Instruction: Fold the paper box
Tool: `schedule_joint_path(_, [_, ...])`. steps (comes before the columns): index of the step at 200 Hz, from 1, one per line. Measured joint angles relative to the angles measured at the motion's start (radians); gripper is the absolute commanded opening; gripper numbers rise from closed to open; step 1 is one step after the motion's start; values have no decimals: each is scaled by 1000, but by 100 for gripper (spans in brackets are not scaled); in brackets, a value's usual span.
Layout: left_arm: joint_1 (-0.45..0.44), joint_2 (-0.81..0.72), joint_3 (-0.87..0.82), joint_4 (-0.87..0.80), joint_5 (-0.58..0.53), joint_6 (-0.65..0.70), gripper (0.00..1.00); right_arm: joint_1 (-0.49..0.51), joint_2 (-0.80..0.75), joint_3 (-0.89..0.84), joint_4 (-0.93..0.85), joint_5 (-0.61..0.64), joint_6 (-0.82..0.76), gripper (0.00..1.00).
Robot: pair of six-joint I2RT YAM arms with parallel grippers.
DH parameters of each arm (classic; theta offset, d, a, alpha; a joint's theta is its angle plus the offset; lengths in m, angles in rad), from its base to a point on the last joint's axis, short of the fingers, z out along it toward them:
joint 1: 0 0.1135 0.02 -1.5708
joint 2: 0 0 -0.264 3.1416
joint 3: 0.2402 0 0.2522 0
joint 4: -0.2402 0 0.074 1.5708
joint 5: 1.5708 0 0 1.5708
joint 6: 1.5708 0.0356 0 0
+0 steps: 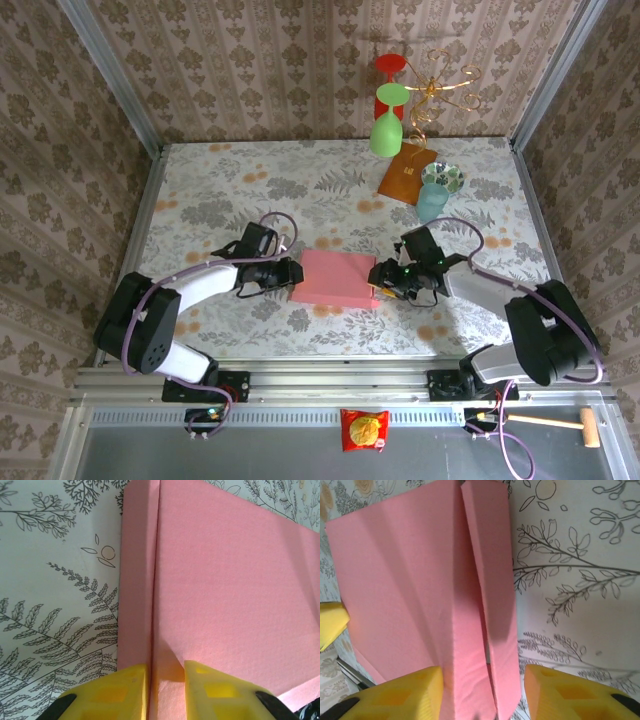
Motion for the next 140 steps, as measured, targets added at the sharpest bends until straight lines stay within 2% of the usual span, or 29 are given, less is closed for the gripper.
schedule_joint_path(38, [-12,3,0,4,-13,0,24,0,72,-1,64,-23,3,26])
schedule_joint_path(64, [-14,11,3,6,-13,-1,23,-2,80,0,77,-29,4,18])
schedule_joint_path(99, [-15,19,12,5,-18,-4,23,-1,93,23,53,-27,2,16])
schedule_joint_path(122, [-16,20,13,8,-21,-18,15,2,103,43,32,-20,-1,12])
schedule_joint_path(140, [-16,21,13,11,-24,-29,13,3,110,59,11,-14,-3,11])
